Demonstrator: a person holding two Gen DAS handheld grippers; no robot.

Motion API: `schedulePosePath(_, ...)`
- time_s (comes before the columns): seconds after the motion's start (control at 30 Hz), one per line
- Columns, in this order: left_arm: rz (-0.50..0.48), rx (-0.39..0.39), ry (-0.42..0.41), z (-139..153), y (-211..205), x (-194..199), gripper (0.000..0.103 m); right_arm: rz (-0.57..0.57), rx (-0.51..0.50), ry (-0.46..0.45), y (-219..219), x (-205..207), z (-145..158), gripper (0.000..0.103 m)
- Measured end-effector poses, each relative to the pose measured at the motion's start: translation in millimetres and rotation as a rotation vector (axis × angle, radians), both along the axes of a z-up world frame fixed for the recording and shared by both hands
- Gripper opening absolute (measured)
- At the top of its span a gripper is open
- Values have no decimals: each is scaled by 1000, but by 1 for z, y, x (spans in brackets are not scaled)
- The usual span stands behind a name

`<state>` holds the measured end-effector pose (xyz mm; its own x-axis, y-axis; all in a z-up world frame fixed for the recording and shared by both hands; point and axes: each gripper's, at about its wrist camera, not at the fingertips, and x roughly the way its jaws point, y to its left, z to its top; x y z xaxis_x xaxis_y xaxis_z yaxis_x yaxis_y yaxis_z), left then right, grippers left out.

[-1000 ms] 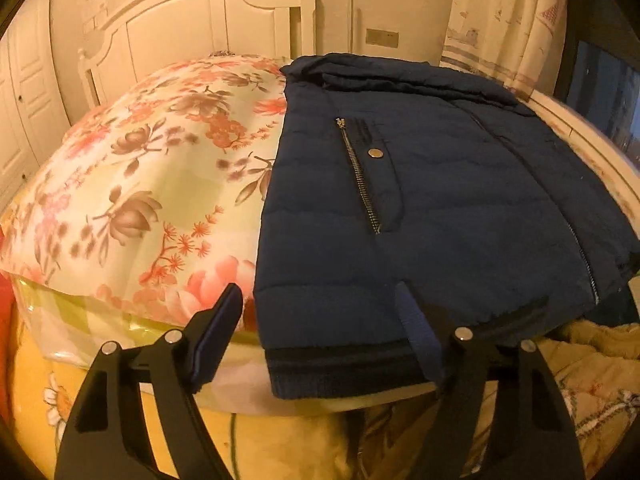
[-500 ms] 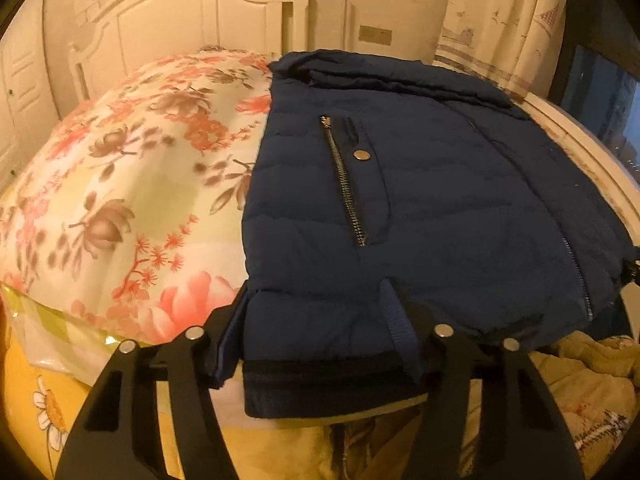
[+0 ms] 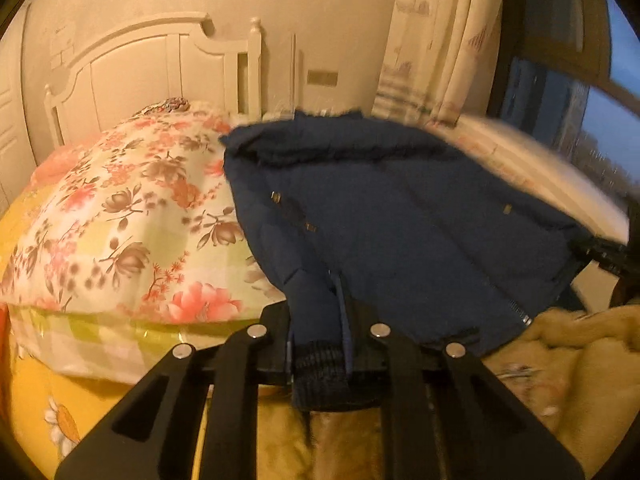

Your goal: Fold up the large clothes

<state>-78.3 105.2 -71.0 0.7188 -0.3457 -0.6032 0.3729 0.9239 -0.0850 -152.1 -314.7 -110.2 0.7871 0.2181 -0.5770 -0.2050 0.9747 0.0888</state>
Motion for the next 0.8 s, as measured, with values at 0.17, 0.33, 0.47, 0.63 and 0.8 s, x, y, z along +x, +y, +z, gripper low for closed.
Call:
schedulePosePath(0.17,-6,-136,-100,47,10,15,17,26,25,-162,-4,-8,57,22)
schedulePosePath(0.33,78,-75,-189,95,-22,108,24,44,-80,-222,-1,94,110,22)
schedulePosePath(0.47,161,-88,-99,111,-44,226,29,14,-110,-158,-3,220,134,23)
schedulePosePath(0.63,281,-105,48,92,-52,366,64,-69,10,45,-42,369,117,26)
schedulePosePath(0.8,395,-109,91,73,-28,452,71,-110,253,236,-98,458,68,69)
